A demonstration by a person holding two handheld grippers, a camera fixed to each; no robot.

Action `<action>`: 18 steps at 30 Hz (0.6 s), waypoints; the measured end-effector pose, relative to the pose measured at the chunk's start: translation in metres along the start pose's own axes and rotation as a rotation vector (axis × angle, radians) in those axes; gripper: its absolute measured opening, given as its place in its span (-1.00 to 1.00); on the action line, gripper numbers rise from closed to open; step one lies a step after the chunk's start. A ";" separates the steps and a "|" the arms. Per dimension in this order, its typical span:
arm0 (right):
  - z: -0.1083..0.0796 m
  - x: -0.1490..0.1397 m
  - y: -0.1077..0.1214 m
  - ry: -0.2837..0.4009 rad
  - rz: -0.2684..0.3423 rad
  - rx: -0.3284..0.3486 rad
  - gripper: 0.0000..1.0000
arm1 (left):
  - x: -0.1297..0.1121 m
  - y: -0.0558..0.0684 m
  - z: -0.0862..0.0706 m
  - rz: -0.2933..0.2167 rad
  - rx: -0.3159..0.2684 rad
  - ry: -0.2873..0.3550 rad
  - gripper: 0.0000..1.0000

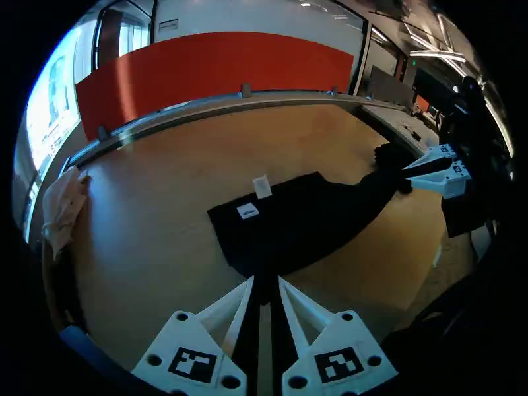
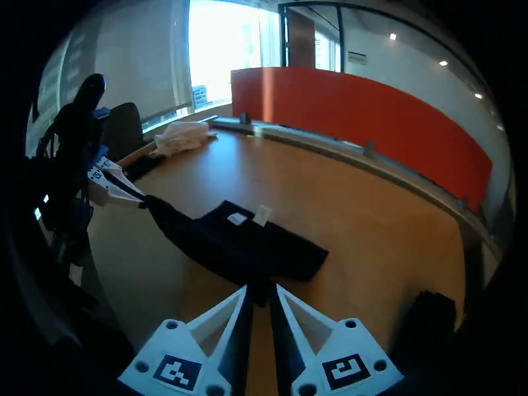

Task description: Fold towel

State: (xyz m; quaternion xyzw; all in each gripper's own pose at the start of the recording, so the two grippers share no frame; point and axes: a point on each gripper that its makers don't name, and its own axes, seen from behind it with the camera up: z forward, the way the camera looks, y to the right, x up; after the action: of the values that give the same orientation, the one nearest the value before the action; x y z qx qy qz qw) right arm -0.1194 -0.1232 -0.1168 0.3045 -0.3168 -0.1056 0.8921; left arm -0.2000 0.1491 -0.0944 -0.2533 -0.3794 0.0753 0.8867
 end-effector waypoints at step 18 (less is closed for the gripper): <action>-0.009 -0.004 -0.007 -0.033 -0.004 0.007 -0.67 | -0.004 0.006 -0.009 -0.024 -0.021 -0.009 -0.82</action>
State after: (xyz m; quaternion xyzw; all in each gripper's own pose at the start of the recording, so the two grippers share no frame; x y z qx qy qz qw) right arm -0.1165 -0.1232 -0.1286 0.3064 -0.3312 -0.1114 0.8854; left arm -0.1958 0.1497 -0.1051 -0.2577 -0.3873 0.0621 0.8830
